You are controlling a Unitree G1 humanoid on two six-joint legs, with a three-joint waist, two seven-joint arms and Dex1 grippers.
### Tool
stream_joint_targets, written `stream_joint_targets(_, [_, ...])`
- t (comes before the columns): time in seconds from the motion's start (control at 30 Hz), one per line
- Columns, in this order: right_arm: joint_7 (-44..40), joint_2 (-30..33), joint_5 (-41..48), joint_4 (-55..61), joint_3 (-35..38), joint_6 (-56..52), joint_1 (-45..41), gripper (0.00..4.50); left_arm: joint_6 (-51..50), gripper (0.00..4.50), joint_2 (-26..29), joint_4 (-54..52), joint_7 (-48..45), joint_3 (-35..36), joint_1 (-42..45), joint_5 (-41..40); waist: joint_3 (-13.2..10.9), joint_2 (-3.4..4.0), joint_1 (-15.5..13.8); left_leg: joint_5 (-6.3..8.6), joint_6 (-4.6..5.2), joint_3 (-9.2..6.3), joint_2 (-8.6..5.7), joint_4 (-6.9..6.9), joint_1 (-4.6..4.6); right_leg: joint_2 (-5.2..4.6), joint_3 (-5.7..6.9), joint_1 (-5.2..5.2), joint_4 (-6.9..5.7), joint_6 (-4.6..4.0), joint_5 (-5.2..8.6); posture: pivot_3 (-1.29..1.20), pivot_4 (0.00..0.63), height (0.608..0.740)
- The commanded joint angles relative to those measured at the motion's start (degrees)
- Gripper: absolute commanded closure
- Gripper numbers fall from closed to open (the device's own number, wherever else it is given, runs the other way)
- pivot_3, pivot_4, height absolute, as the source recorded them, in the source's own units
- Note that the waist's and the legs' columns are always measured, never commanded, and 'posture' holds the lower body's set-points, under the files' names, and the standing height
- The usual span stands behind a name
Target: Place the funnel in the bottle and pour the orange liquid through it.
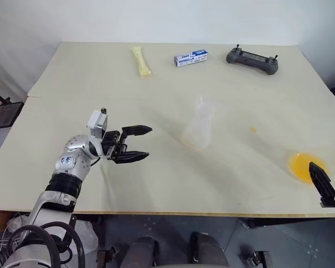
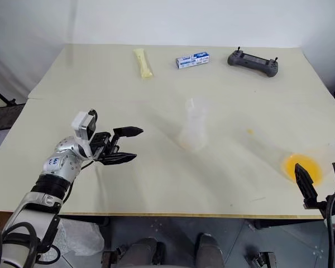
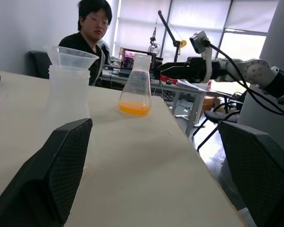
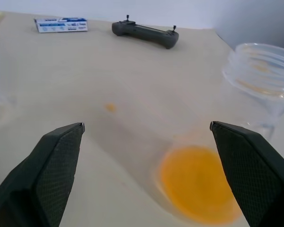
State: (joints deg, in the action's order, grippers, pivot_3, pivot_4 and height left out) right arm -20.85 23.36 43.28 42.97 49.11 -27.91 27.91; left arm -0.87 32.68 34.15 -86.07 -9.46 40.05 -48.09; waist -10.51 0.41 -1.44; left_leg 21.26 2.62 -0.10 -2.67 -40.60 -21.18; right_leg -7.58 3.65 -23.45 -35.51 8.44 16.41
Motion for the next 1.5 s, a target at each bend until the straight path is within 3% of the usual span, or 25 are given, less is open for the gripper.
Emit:
stream_joint_targets(0.03, [4.1,-1.3,2.8,4.3,2.9,0.1,2.3,0.04,-0.4,0.0,1.2,-2.0,-6.4,0.9,-0.1,-1.1,0.0,0.0,0.0,0.0,0.0,0.0,0.0,0.0,0.0,0.0,0.0,0.0,0.0,0.0,0.0,0.0,0.15,0.74])
stream_joint_targets(0.23, [9.4,-2.5,3.2,5.8,1.6,0.6,2.5,0.04,-0.7,0.0,1.3,-1.9,-6.4,0.2,0.2,-1.3,0.0,0.0,0.1,0.0,0.0,0.03,0.0,0.0,0.01,0.01,-0.04,0.0,0.0,0.0,0.0,0.0,0.15,0.74])
stream_joint_targets(0.53, [13.9,0.1,1.2,0.1,0.2,0.6,-4.0,0.04,-1.2,0.0,1.0,-1.8,-6.4,0.0,0.5,-1.3,0.0,0.0,0.1,0.0,0.01,0.05,0.0,0.0,0.01,0.01,-0.05,-0.01,0.0,0.0,0.0,0.0,0.15,0.74])
stream_joint_targets(1.5, [14.7,2.0,-7.3,-15.2,-4.6,3.5,-18.9,0.04,-1.7,0.0,2.0,-3.8,-6.4,1.0,-0.6,-1.4,0.0,0.03,0.2,-0.01,0.04,0.11,0.01,0.01,0.01,0.02,-0.06,-0.04,-0.01,0.0,0.0,0.0,0.15,0.74])
